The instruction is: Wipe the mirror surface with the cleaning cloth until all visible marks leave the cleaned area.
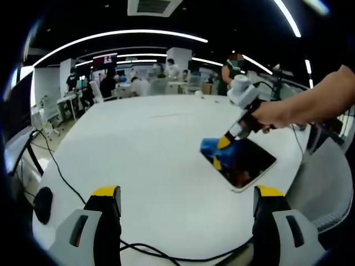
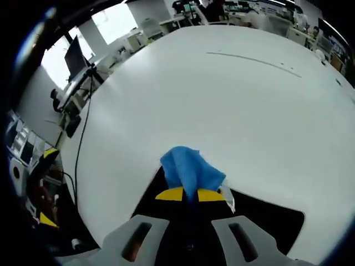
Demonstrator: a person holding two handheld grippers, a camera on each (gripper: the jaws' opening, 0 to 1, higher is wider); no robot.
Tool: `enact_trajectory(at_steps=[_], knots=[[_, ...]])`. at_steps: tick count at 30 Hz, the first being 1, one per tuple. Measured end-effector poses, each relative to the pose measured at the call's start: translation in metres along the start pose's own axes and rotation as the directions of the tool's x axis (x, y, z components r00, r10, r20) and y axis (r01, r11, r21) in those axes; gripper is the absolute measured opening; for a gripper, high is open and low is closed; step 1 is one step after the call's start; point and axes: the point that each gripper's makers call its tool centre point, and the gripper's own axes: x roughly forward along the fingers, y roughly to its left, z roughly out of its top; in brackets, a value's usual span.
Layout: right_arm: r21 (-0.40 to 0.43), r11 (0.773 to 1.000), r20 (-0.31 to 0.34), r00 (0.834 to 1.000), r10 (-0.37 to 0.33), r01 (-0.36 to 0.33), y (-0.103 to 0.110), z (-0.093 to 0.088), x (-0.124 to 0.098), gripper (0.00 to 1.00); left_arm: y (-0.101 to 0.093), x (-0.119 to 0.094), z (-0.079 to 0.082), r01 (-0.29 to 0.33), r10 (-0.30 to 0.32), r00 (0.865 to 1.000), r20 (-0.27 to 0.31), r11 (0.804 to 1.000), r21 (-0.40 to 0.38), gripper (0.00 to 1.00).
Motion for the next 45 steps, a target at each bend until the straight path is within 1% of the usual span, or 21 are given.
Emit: enact_trajectory(at_steps=[9, 20, 24, 29, 36, 45], knots=[[-0.036, 0.999, -0.003, 1.000, 0.021, -0.021, 0.019, 0.012, 0.012, 0.01, -0.001, -0.003, -0.002, -0.006, 0.006, 1.000, 0.000, 1.000, -0.011, 1.00], [-0.045, 0.999, -0.004, 1.000, 0.027, -0.027, 0.021, 0.010, 0.009, 0.01, 0.001, -0.006, 0.000, -0.015, 0.015, 1.000, 0.002, 1.000, -0.012, 1.00], [-0.054, 0.998, 0.003, 1.000, 0.023, -0.023, 0.021, 0.010, 0.009, 0.01, -0.001, -0.006, 0.005, -0.015, 0.015, 1.000, 0.016, 1.000, -0.008, 1.00], [-0.060, 0.997, -0.005, 0.999, 0.038, -0.039, 0.027, 0.002, 0.005, 0.01, -0.002, -0.006, 0.012, -0.015, 0.015, 1.000, 0.027, 1.000, 0.002, 1.00], [-0.067, 0.996, -0.012, 0.999, 0.049, -0.050, 0.033, -0.008, -0.002, 0.01, -0.003, -0.005, 0.015, -0.013, 0.013, 0.999, 0.035, 1.000, 0.011, 1.00], [-0.085, 0.994, -0.017, 0.998, 0.063, -0.064, 0.042, -0.019, -0.004, 0.01, -0.008, -0.005, 0.023, -0.006, 0.005, 0.999, 0.053, 1.000, 0.024, 1.00]])
